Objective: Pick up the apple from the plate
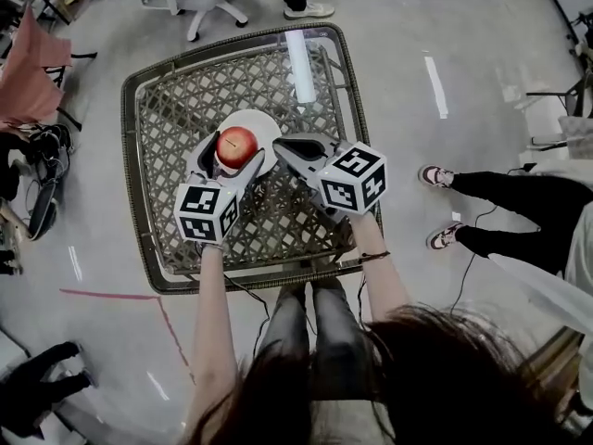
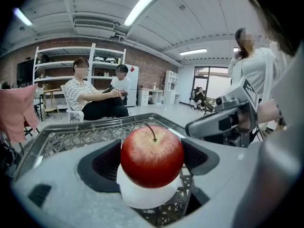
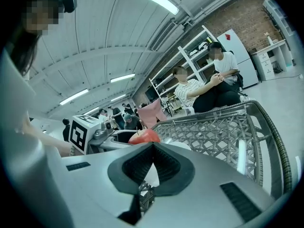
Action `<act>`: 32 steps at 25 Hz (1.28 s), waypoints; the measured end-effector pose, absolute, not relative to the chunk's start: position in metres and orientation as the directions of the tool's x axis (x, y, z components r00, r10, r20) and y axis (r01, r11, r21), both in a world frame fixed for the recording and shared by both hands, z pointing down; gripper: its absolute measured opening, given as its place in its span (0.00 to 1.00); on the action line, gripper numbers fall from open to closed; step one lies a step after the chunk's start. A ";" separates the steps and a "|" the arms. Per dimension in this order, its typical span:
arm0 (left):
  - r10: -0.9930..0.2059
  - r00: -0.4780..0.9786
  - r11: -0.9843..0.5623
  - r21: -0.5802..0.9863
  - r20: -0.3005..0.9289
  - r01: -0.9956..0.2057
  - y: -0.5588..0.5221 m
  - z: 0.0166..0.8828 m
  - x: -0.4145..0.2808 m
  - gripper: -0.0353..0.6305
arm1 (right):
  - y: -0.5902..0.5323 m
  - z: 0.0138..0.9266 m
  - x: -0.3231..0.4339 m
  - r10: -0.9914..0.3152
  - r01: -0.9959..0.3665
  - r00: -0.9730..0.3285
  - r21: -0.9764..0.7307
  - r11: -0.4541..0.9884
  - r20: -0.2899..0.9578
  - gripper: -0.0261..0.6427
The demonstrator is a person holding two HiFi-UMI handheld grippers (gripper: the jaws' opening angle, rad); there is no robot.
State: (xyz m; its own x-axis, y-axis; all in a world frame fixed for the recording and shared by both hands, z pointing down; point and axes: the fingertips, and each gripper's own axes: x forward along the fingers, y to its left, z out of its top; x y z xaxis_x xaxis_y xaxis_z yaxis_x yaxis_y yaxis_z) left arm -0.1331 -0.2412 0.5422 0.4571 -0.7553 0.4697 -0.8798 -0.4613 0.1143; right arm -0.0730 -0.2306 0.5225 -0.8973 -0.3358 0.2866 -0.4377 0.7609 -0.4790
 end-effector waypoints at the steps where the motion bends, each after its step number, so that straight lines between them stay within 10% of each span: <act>1: -0.756 0.457 -0.459 0.119 0.470 -0.881 -0.240 0.540 -0.134 0.65 | -0.230 0.519 -0.073 -0.336 -0.438 -0.897 -0.478 0.762 0.287 0.05; 32: -0.805 0.481 -0.451 0.169 0.347 -0.877 -0.198 0.453 -0.124 0.65 | -0.199 0.448 -0.065 -0.370 -0.419 -0.908 -0.442 0.793 0.197 0.05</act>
